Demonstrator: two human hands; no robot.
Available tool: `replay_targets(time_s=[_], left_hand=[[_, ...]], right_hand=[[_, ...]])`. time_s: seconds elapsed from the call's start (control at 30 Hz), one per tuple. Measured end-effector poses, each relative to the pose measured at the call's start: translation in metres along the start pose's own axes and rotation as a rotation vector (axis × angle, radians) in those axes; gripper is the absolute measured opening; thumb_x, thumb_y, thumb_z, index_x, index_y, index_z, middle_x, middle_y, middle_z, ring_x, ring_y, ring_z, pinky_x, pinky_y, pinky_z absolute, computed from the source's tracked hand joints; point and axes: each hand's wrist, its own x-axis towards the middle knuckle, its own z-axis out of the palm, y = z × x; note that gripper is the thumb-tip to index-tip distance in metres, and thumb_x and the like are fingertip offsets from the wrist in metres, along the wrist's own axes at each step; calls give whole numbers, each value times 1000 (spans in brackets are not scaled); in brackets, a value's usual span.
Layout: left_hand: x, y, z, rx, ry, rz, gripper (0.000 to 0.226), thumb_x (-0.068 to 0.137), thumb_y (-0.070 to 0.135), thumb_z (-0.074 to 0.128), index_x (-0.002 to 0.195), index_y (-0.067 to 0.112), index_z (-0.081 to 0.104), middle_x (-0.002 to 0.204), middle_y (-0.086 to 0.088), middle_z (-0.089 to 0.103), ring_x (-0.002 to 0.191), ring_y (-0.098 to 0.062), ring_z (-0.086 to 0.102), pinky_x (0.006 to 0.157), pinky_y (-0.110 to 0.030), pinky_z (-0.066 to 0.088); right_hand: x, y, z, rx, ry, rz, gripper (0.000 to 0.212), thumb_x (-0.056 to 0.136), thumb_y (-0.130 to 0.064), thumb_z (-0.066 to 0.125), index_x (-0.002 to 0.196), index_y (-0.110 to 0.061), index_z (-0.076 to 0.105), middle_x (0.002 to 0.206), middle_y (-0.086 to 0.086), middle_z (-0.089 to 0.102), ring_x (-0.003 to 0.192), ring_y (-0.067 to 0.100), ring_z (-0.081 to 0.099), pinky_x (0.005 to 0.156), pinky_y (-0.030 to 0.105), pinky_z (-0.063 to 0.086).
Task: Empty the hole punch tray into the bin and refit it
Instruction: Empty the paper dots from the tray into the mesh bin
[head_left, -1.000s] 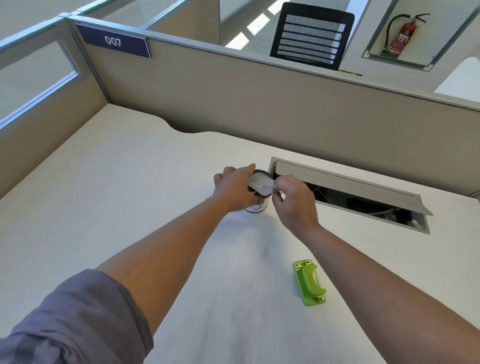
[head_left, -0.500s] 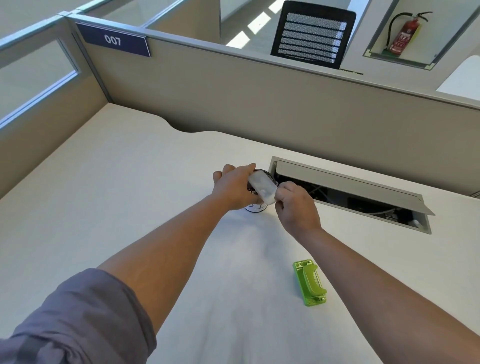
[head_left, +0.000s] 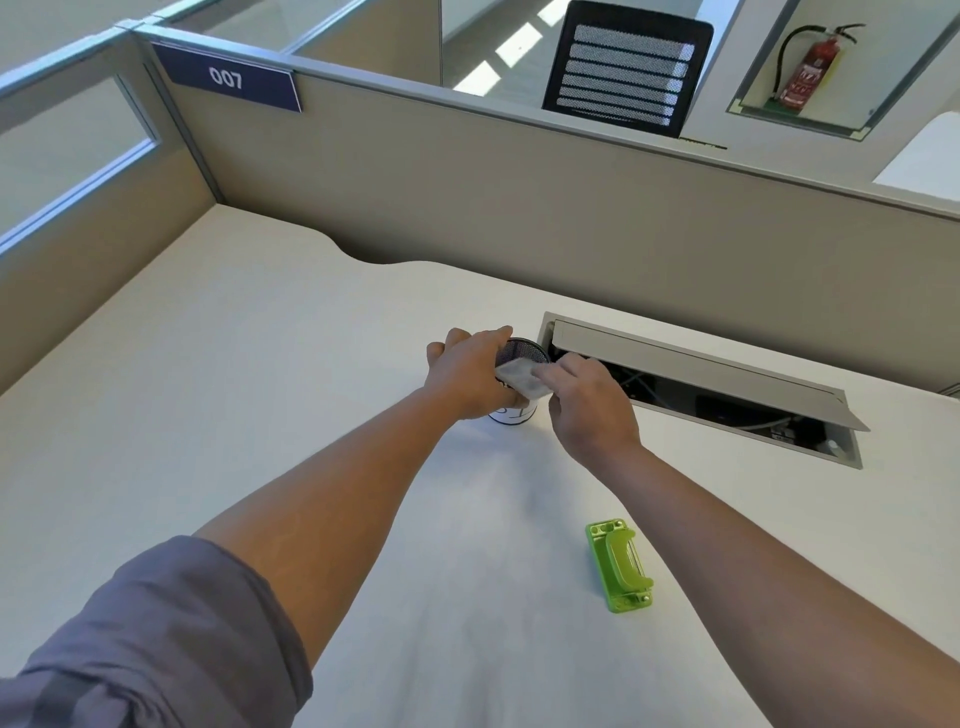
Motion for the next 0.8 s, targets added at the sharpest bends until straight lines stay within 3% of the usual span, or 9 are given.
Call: replay_targets(time_s=[0.1,0.23,0.5,0.6,0.67,0.8], left_hand=[[1,-1,1,-14,5,-2,99,69,57,78,152,26,34,138,6,59,130,-25,35,89,-37,24],[3,-2,2,-22,-2,2,96,67,60,78,148,28,37,134,8,61,127,-25,36,86,-37,22],[2,-2,2,-11,-1,-5,101,65,60,79,150,28,35,132,9,61,126,-26,37,86,-37,22],[2,-1,1,-10,-5,-7,99,65,59,79,149,28,36,131,9,61,125,-26,38,85,-37,23],[2,0,2,-14,-10,-6,95,66,57,79,147,29,38,129,10,61,124,-27,38,84,-38,23],[2,1,1,-20,-15,-9,70,64,56,80,121,30,48,111,10,63,113,-26,41,78,-39,24]], right_hand=[[0,-3,0,-72,-53,-44,55,76,8,64,123,-22,68,86,6,53,74,30,49,53,37,44],[0,-5,1,-116,-86,-65,54,76,6,65,116,-30,71,88,6,50,74,25,42,54,32,31],[3,-8,1,1,-39,14,47,83,5,57,115,-25,75,92,6,55,87,32,50,58,33,38],[1,-3,2,108,56,109,46,86,7,52,118,-18,74,92,4,55,90,32,52,65,38,48],[1,-2,-1,234,118,216,46,88,7,50,119,-16,74,92,2,53,88,28,54,72,32,44],[5,-4,-12,615,153,532,38,91,1,51,111,-21,73,99,1,66,86,18,58,76,29,45]])
